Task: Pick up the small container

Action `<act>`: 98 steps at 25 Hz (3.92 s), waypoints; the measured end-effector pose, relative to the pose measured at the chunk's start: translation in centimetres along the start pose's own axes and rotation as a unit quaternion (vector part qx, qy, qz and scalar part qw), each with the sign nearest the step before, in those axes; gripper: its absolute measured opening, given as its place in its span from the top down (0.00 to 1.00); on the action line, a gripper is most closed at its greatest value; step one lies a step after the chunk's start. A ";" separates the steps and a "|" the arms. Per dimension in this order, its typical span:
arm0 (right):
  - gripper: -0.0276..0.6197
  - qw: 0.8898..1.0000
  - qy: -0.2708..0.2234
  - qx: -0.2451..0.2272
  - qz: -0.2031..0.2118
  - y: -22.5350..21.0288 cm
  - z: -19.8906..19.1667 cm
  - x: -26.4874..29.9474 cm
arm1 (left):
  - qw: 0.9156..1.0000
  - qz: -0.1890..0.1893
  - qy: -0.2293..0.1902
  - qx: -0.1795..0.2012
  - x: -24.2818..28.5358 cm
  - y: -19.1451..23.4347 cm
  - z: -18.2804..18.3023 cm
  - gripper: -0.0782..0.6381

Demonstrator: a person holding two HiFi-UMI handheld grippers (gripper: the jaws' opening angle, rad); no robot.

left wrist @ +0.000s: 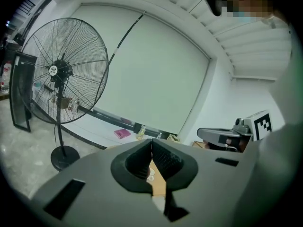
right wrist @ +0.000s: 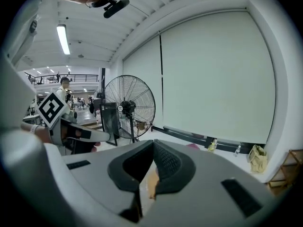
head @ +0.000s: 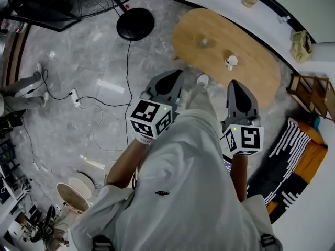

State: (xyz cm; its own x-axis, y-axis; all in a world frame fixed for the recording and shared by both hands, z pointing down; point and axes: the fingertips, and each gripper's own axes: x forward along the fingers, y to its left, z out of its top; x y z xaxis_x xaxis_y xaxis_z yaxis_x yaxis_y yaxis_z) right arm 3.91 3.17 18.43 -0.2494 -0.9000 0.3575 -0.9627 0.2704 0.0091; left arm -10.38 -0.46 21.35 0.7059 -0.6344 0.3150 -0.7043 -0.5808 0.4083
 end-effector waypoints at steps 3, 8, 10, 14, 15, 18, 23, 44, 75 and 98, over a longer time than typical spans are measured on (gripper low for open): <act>0.95 1.000 0.007 -0.001 0.008 -0.7 -0.1 0.9 | 1.000 -0.001 0.001 -0.008 1.2 0.1 -0.2 0.86; 0.95 1.000 0.015 -0.001 0.016 -2.2 -0.1 3.0 | 1.000 -0.002 -0.003 -0.002 3.5 0.3 -0.1 0.86; 0.95 1.000 0.021 0.002 0.019 -3.2 -0.3 3.9 | 1.000 0.003 0.006 0.009 4.8 0.4 -0.3 0.86; 0.95 0.999 0.034 0.007 0.028 -4.6 -1.1 5.7 | 1.000 0.016 0.022 0.014 7.1 1.2 -0.7 0.86; 0.95 0.999 0.037 0.008 0.032 -4.9 -1.3 6.1 | 0.999 0.019 0.025 0.015 7.6 1.4 -0.9 0.86; 0.95 0.998 0.044 0.011 0.043 -5.8 -1.8 7.5 | 0.999 0.024 0.035 0.019 9.2 1.8 -1.5 0.86; 0.95 0.996 0.064 0.018 0.063 -7.2 -3.4 10.1 | 0.997 0.033 0.060 0.023 12.1 2.2 -2.8 0.86; 0.95 0.987 0.126 0.063 0.080 -13.3 -11.8 19.6 | 0.990 0.021 0.115 0.075 22.1 5.5 -9.1 0.86; 0.93 0.975 0.184 0.079 0.094 -17.5 -20.5 27.0 | 0.975 -0.015 0.202 0.087 33.9 11.7 -22.3 0.53; 0.88 0.966 0.197 0.130 0.104 -18.3 -23.7 29.3 | 0.955 0.015 0.255 0.153 39.1 16.1 -29.2 0.45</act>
State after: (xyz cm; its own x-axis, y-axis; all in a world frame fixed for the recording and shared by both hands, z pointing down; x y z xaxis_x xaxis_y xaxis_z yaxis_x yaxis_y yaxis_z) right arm 16.67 -20.08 50.85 -0.4306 -0.6218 0.6542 -0.9025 0.2898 -0.3186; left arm 8.11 -19.67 65.25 0.5749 -0.3676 0.7310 -0.6595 -0.7369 0.1482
